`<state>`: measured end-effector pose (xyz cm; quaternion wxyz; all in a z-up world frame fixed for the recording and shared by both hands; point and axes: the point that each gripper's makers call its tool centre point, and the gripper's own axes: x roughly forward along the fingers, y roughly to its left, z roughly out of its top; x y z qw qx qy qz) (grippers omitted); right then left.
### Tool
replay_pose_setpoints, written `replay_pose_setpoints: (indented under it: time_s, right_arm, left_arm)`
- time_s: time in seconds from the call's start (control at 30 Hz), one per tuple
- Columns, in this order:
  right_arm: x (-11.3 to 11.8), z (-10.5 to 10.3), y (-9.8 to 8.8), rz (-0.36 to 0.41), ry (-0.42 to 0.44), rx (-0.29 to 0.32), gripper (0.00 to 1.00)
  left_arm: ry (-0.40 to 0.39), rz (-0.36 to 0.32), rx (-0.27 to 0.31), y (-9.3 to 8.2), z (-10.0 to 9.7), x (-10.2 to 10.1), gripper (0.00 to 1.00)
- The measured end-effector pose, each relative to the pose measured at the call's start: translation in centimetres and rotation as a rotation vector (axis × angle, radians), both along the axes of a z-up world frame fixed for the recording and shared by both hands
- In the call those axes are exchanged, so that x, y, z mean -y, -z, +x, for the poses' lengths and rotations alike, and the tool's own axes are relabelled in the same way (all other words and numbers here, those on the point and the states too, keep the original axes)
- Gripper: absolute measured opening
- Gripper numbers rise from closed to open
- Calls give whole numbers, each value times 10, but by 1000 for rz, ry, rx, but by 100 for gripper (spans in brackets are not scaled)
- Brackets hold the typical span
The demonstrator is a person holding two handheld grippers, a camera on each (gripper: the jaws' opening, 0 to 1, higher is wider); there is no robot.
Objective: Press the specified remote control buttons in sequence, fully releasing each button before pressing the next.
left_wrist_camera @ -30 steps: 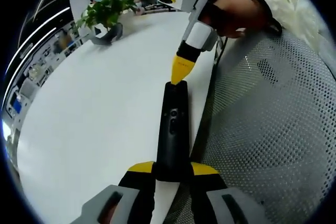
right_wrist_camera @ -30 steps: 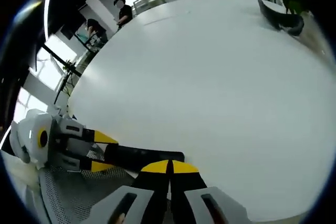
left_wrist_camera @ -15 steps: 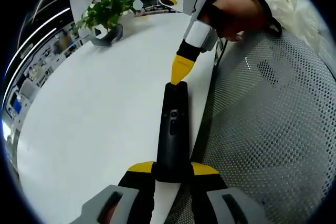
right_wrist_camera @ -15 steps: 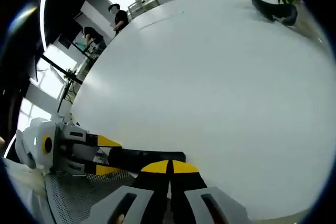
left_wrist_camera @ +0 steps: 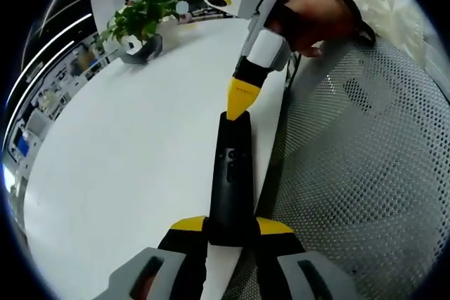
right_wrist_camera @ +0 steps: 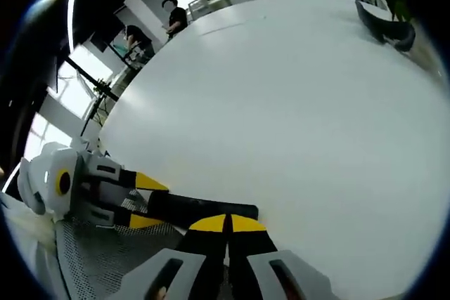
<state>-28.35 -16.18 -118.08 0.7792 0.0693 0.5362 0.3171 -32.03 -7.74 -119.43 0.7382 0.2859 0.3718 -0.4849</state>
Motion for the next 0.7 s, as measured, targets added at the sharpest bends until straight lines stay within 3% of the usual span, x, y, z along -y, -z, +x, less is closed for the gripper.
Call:
replay_pose_setpoints:
  time_s: [0.7]
  right_arm:
    - [4,2,1,-18,18,-38,0]
  left_arm:
    - [4,-5,0,-1,1,1,25]
